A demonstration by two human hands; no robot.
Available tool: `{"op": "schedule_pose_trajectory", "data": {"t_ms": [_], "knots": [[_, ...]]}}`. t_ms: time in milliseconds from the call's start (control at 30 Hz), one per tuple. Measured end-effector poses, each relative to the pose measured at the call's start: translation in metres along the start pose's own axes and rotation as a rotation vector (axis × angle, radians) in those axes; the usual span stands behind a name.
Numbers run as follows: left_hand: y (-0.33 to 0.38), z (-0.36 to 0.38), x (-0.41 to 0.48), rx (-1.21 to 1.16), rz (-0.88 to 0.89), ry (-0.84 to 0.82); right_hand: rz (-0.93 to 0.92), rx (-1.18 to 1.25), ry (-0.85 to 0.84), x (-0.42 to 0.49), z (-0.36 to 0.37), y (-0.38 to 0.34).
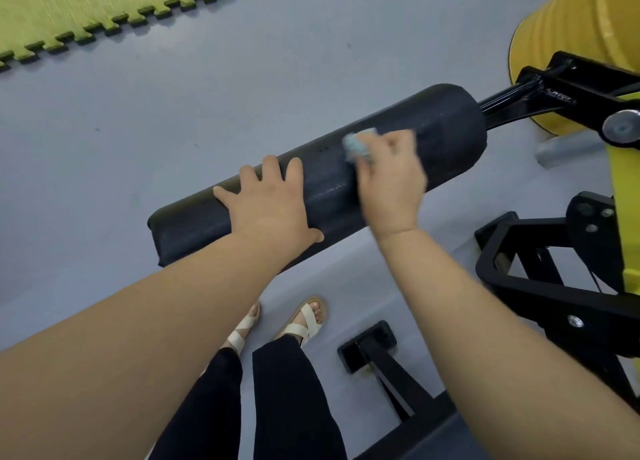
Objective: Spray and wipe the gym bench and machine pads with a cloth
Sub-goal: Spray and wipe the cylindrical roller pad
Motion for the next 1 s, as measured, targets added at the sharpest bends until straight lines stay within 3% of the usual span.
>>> {"op": "schedule_pose_trajectory", "data": {"t_ms": [67, 133, 267, 333, 400, 433, 500, 633, 667, 700, 800, 900, 1000], "knots": [[0.0, -0.002, 0.003, 0.014, -0.006, -0.018, -0.325, 0.03, -0.064, -0.021, -0.002, -0.015], [0.0, -0.003, 0.004, 0.029, -0.002, -0.033, -0.405, 0.059, -0.094, -0.015, -0.006, 0.003], [0.001, -0.004, 0.005, 0.057, 0.008, -0.044, -0.076, -0.016, 0.054, 0.026, -0.014, 0.07], [0.001, -0.004, 0.006, 0.056, 0.009, -0.06, 0.176, -0.039, 0.137, 0.041, -0.019, 0.095], [-0.002, -0.007, 0.009, 0.03, 0.004, -0.076, 0.426, -0.026, 0.225, 0.047, -0.016, 0.096], [-0.003, -0.008, 0.012, 0.009, 0.002, -0.088, 0.457, -0.061, 0.22, 0.047, -0.011, 0.084], [-0.007, -0.011, 0.016, -0.032, 0.001, -0.118, 0.323, -0.087, 0.11, 0.036, 0.001, 0.044], [-0.009, -0.012, 0.018, -0.037, -0.005, -0.127, -0.37, 0.049, -0.03, -0.007, 0.004, -0.011], [-0.008, -0.012, 0.017, -0.03, -0.003, -0.125, -0.461, 0.051, -0.066, -0.005, 0.001, -0.004], [-0.008, -0.011, 0.016, -0.025, 0.0, -0.119, -0.441, 0.028, -0.101, 0.004, -0.002, 0.008], [-0.009, -0.01, 0.017, -0.018, 0.001, -0.111, -0.031, -0.128, -0.033, 0.047, -0.013, 0.063], [-0.01, -0.009, 0.017, -0.027, 0.002, -0.109, 0.227, -0.197, 0.032, 0.074, -0.026, 0.104], [-0.009, -0.008, 0.016, -0.023, 0.003, -0.094, 0.324, -0.24, 0.029, 0.066, -0.018, 0.088]]}}
Point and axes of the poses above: each hand's wrist, its own x-axis towards the middle knuckle, its own z-axis out of the palm, y = z × x, the point moved 2 cm from there along x, towards the middle knuckle, and after that the axes turned 7 degrees about y, right-handed, at the moved point
